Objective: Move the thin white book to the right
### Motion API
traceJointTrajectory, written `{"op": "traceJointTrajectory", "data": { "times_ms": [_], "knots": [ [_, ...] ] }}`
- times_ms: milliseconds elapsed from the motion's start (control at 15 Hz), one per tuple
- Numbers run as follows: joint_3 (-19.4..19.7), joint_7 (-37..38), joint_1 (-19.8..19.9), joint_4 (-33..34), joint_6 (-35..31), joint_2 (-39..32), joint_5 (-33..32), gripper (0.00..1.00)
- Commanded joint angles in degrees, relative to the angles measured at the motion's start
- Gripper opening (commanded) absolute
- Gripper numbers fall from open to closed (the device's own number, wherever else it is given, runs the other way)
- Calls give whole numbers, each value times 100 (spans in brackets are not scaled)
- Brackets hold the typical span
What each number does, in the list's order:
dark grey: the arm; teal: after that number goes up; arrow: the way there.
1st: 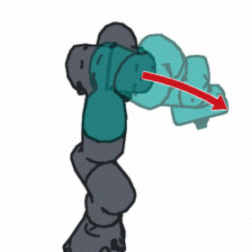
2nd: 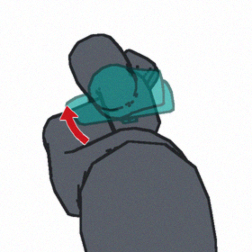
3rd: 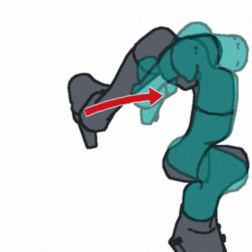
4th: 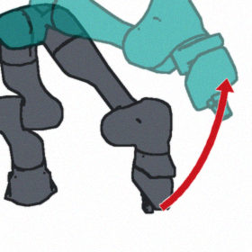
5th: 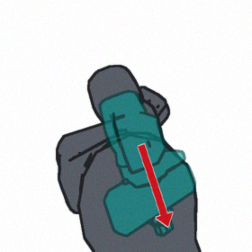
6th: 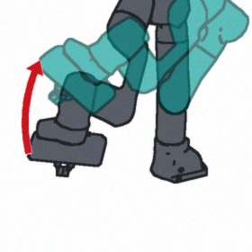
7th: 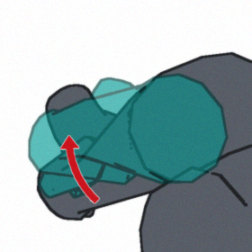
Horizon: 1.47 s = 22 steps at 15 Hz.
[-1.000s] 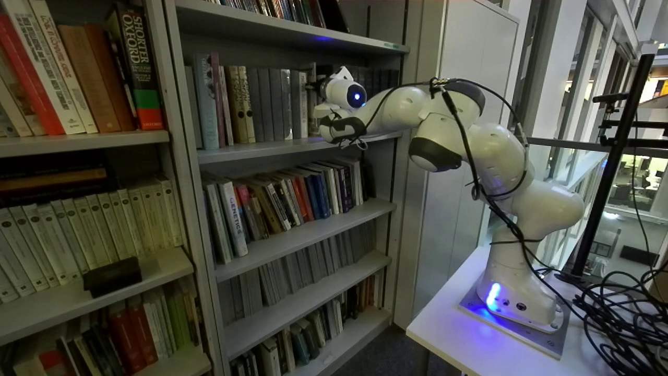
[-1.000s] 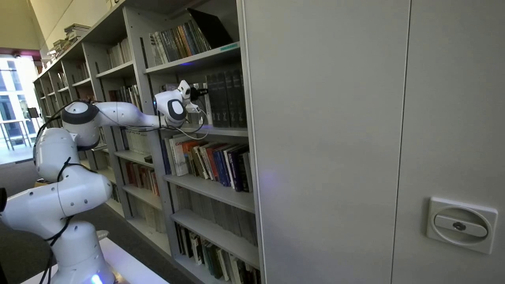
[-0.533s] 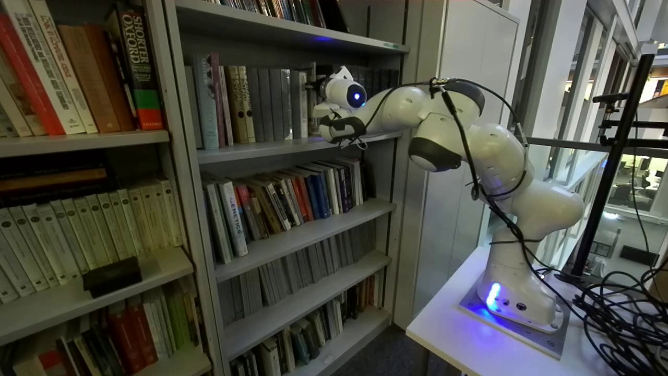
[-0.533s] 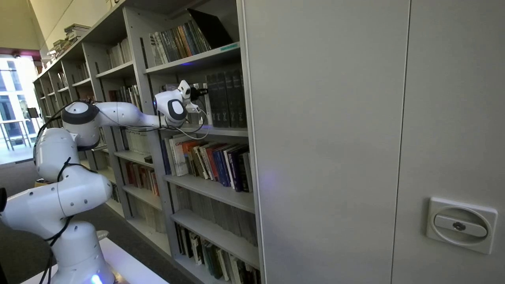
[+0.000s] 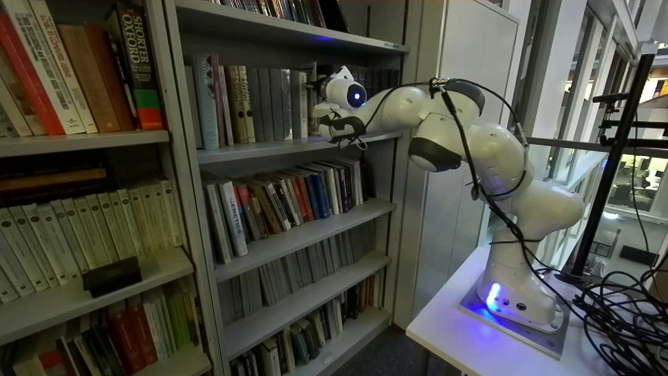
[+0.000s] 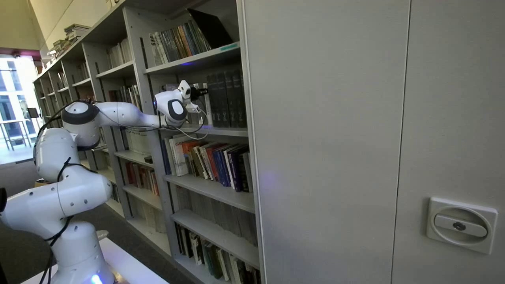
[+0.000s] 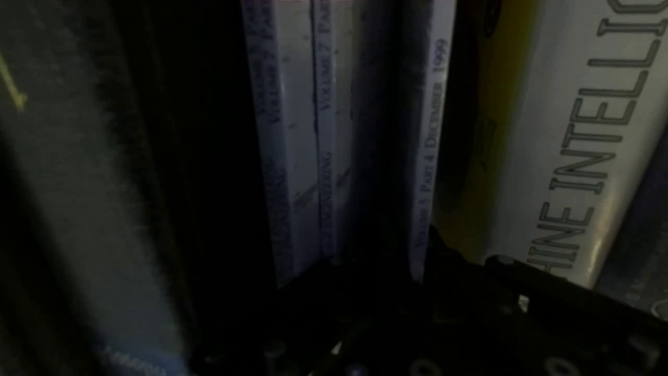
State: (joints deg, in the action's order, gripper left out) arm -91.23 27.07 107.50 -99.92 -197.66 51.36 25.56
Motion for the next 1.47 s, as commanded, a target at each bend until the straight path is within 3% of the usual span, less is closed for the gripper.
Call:
{"op": "traceJointTrajectory", "data": {
  "times_ms": [0,67,133,733,867,1400],
  "knots": [
    [57,18,181,232,72,63,120,2],
    [50,1,173,229,75,49,97,32],
    [53,11,175,229,73,56,110,32],
    [68,5,141,234,68,26,117,95],
    [71,1,139,222,62,22,115,100],
    [85,-24,90,161,21,-10,100,100]
  ]
}}
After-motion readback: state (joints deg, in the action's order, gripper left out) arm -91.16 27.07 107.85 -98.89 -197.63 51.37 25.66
